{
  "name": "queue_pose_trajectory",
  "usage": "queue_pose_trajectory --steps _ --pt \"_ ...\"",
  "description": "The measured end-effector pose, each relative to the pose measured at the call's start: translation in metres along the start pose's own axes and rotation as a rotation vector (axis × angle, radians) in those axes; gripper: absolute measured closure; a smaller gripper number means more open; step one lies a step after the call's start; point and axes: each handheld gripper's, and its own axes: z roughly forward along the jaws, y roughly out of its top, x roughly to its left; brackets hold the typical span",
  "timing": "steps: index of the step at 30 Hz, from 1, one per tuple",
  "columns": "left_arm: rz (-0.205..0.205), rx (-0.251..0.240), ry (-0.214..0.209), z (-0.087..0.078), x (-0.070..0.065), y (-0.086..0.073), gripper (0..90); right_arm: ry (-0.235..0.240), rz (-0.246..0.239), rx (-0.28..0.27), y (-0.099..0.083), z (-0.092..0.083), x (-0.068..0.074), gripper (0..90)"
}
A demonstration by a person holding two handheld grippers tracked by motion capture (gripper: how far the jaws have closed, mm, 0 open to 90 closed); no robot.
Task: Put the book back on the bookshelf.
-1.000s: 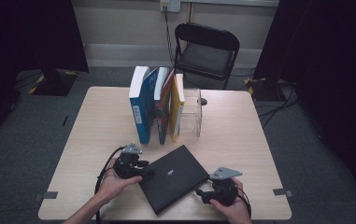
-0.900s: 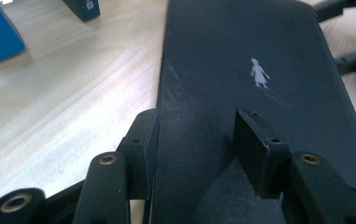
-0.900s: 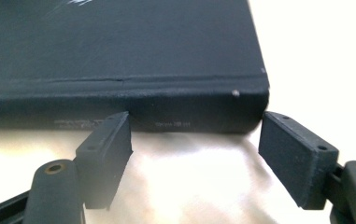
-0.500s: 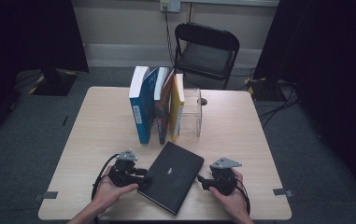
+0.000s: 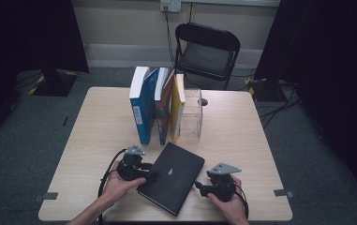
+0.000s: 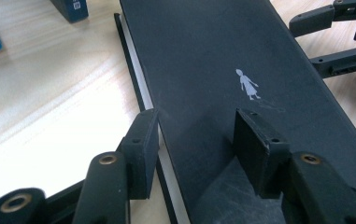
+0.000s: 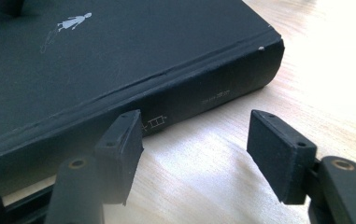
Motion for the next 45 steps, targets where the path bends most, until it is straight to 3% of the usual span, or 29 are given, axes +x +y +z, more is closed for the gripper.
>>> queue_pose_trajectory --steps 9,11,15,18,19,23,25,27,29,36,45 --pt "-0.012 0.034 -0.049 -0.007 -0.007 -0.01 48.5 -0.02 0.022 -0.011 0.001 -0.001 -0.005 34.5" --pt "-0.014 0.044 -0.085 -0.008 -0.012 -0.013 48.6 -0.027 0.023 -0.017 0.001 -0.002 -0.007 35.0" --pt "-0.003 0.047 -0.072 -0.008 -0.019 -0.015 53.9 -0.054 0.04 -0.04 0.004 -0.004 -0.012 35.5" --pt "-0.04 0.016 -0.094 -0.008 -0.014 -0.014 54.1 -0.062 0.041 -0.046 0.005 -0.003 -0.012 35.5" --pt "-0.068 -0.015 -0.098 -0.005 -0.011 -0.01 54.0 -0.064 0.045 -0.05 0.007 -0.002 -0.014 35.4" --pt "-0.057 -0.001 -0.064 0.007 -0.006 0.0 49.2 -0.065 0.051 -0.051 0.007 -0.001 -0.015 37.0" --pt "-0.056 0.007 -0.068 0.009 -0.004 0.0 49.3 -0.064 0.051 -0.051 0.007 -0.002 -0.014 38.3" --pt "-0.059 0.011 -0.093 0.009 -0.001 0.0 50.4 -0.073 0.046 -0.052 0.007 -0.002 -0.012 39.1" --pt "-0.096 0.009 -0.133 0.009 0.002 -0.002 53.5 -0.072 0.048 -0.052 0.007 -0.002 -0.013 37.7" --pt "-0.077 0.047 -0.128 0.006 -0.008 -0.008 48.0 -0.067 0.048 -0.051 0.009 0.001 -0.014 37.1" --pt "-0.064 0.074 -0.145 -0.003 -0.013 -0.017 48.0 -0.117 0.03 -0.055 0.02 0.013 -0.012 42.2"
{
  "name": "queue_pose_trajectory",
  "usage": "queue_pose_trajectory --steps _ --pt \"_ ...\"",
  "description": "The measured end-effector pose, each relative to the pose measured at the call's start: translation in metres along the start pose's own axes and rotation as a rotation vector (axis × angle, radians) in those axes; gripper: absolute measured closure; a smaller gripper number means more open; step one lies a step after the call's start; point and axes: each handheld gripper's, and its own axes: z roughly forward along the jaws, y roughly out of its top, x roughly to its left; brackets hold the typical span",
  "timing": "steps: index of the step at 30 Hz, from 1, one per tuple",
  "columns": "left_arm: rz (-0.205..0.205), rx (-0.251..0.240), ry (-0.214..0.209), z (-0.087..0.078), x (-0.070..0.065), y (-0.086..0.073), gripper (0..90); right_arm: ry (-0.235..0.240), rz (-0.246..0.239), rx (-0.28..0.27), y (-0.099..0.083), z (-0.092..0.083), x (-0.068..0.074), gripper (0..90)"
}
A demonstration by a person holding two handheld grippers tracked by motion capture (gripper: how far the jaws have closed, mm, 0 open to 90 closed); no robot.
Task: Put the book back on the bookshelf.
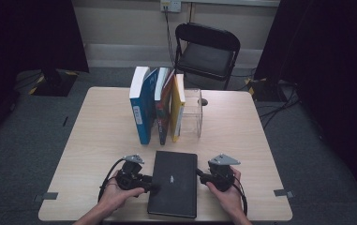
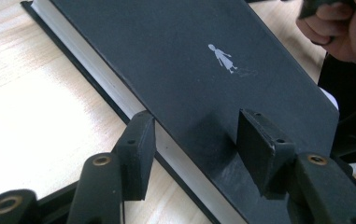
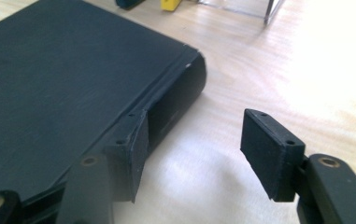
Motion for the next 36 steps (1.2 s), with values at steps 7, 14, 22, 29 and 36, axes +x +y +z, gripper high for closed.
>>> queue_pose_trajectory --steps 7,14,22,29,36 --pt "-0.011 -0.029 0.036 0.005 0.002 0.007 43.6 0.004 0.003 0.005 -0.002 0.002 -0.003 37.9" --pt "-0.043 -0.057 0.055 0.009 0.012 0.017 46.0 0.02 -0.018 0.019 -0.006 -0.005 0.002 42.3" --pt "-0.049 -0.061 0.053 0.008 0.014 0.017 46.1 0.007 -0.009 -0.008 0.002 0.0 0.002 45.9" --pt "-0.064 -0.066 0.079 0.004 0.017 0.015 44.0 -0.001 -0.014 -0.022 0.006 0.007 0.006 48.5" --pt "-0.085 -0.086 0.087 0.002 0.02 0.014 44.5 -0.003 -0.021 -0.013 0.007 0.009 0.009 38.5"
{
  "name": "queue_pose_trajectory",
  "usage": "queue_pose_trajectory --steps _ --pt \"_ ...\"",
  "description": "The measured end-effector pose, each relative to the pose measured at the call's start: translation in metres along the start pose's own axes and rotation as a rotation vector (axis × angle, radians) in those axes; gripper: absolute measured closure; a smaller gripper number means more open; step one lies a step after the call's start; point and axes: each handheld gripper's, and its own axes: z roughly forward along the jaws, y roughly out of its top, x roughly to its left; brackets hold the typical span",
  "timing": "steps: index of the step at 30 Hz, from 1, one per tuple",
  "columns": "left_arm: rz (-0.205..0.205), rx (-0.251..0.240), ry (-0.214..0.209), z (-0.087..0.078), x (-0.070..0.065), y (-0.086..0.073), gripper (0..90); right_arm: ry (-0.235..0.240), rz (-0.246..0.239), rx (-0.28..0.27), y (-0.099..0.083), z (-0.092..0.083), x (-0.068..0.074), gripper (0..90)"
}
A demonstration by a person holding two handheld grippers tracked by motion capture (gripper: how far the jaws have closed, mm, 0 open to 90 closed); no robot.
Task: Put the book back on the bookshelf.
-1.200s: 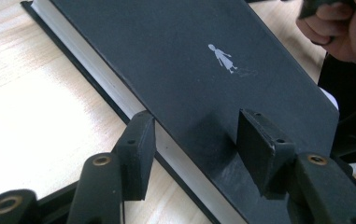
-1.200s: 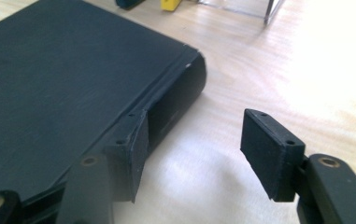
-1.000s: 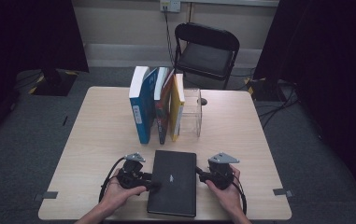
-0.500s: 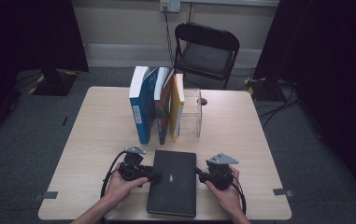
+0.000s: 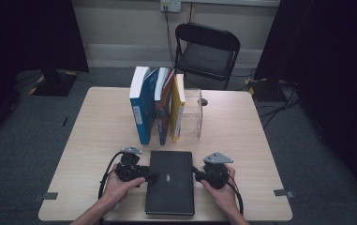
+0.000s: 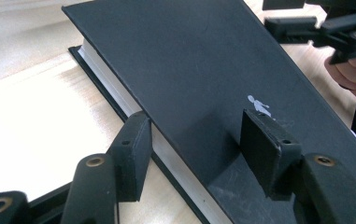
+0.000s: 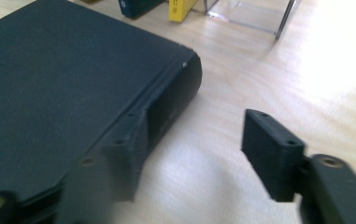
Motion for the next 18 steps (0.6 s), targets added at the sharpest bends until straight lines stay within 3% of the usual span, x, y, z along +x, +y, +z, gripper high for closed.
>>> queue_pose_trajectory --steps 3,7,10,14,16,18 --pt "-0.014 -0.023 0.037 0.001 0.0 0.004 45.8 0.025 -0.017 0.024 -0.003 -0.004 -0.001 34.6" --pt "-0.01 -0.018 0.087 0.002 0.003 0.014 47.0 0.043 -0.034 0.042 -0.003 -0.009 0.001 31.9" --pt "-0.031 -0.031 0.084 0.005 0.008 0.023 46.8 0.055 -0.043 0.046 -0.006 -0.012 0.002 31.3" --pt "-0.065 -0.053 0.097 0.011 0.013 0.022 42.5 0.067 -0.003 0.033 -0.011 -0.011 -0.001 29.6" --pt "-0.028 -0.052 0.121 0.01 0.007 0.023 43.8 0.07 0.008 0.034 -0.013 -0.01 -0.002 29.6" --pt "-0.03 -0.046 0.114 0.01 0.005 0.021 41.7 0.066 0.007 0.035 -0.015 -0.01 -0.002 29.7"
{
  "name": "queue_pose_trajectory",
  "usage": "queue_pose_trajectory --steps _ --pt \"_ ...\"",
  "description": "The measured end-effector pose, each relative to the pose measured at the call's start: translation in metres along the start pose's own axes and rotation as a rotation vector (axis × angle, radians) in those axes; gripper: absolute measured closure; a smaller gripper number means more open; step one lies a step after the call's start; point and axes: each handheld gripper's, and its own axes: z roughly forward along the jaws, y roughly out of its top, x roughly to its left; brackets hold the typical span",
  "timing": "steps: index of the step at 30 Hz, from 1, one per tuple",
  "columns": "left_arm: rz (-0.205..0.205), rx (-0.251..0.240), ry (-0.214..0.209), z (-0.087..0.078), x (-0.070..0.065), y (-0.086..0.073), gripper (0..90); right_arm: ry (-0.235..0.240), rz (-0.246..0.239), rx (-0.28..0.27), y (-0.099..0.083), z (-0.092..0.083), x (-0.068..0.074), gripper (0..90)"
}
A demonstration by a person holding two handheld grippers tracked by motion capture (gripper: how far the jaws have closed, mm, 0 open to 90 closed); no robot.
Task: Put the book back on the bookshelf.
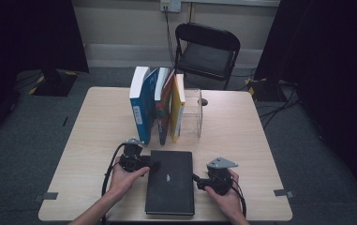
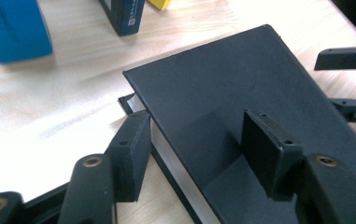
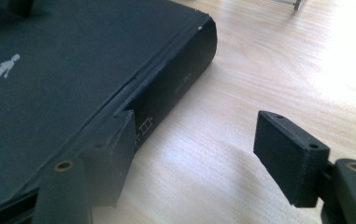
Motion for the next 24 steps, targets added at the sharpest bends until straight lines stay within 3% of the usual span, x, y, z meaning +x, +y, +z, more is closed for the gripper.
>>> queue_pose_trajectory --steps 13,18,19,21,22,23,24 --pt "-0.015 -0.011 -0.014 0.002 0.001 -0.006 37.7 -0.001 -0.001 -0.002 -0.001 0.0 0.0 29.4" --pt "-0.064 -0.003 -0.042 0.003 0.002 -0.006 41.3 -0.001 0.001 -0.001 -0.001 0.0 0.0 29.2" --pt "-0.082 -0.008 -0.055 0.003 0.002 -0.007 41.1 0.001 0.002 -0.001 -0.001 0.0 0.0 29.1" --pt "-0.158 -0.013 -0.093 0.003 0.007 -0.008 41.8 0.003 0.003 -0.001 -0.001 0.0 0.0 28.9" --pt "-0.163 -0.014 -0.107 0.002 0.01 -0.009 43.0 0.005 0.005 -0.001 -0.001 0.0 -0.001 29.0" --pt "-0.196 -0.014 -0.127 0.001 0.012 -0.009 45.4 0.003 0.009 -0.003 -0.001 0.001 -0.001 29.8" --pt "-0.196 -0.014 -0.127 0.001 0.012 -0.009 45.1 -0.001 0.008 -0.003 -0.001 0.001 -0.001 29.9"
